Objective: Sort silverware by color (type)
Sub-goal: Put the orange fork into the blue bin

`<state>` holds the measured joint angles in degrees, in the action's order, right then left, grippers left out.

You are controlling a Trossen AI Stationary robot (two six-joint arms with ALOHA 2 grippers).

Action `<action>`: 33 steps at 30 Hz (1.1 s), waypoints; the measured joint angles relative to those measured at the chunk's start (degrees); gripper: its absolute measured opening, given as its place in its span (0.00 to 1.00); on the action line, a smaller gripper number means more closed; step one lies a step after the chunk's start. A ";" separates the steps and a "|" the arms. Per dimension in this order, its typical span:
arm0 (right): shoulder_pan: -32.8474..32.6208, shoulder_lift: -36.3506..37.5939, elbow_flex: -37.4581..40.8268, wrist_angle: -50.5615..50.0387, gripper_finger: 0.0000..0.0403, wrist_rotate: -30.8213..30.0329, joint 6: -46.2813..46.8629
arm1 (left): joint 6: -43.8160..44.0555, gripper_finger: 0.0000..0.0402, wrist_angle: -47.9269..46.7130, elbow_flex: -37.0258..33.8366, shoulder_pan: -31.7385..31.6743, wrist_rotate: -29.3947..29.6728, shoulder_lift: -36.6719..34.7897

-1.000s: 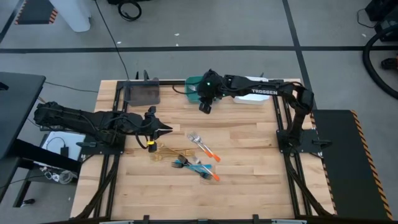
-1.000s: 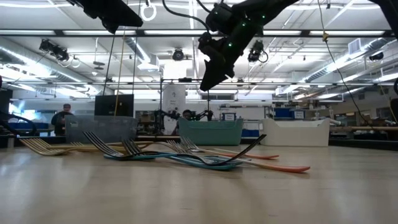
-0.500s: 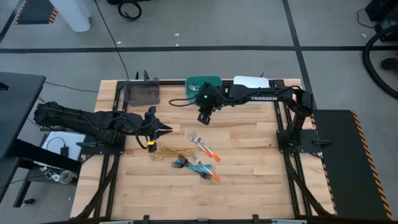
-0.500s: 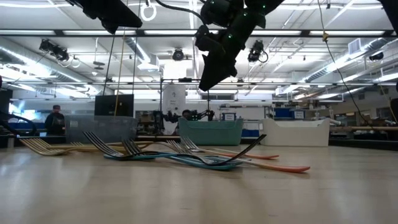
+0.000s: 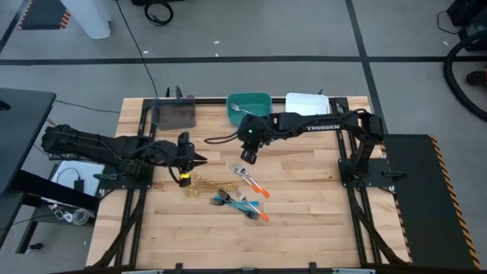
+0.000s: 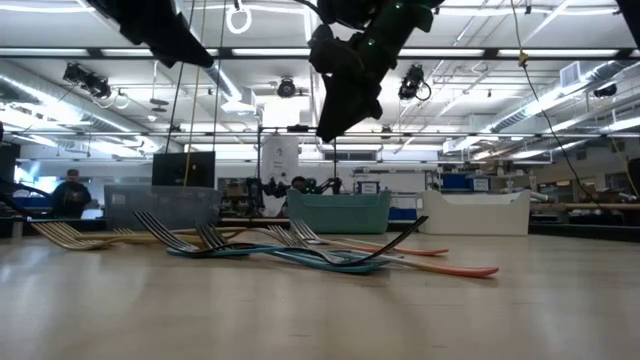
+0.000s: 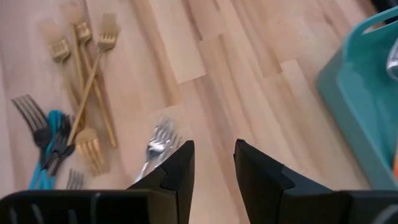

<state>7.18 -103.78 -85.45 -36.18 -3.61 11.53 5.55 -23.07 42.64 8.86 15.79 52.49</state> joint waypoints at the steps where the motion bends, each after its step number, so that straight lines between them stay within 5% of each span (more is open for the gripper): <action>1: -0.50 -0.05 0.07 -0.13 0.30 0.01 0.38 | 0.13 0.13 -0.06 -0.01 0.00 0.00 0.00; 33: -9.50 -5.40 0.58 -1.59 0.30 -7.31 9.41 | 1.35 0.13 -0.61 0.01 2.75 -0.02 0.00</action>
<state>-2.32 -109.17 -84.87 -37.77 -10.92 20.94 6.90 -23.69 42.65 11.62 15.77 52.49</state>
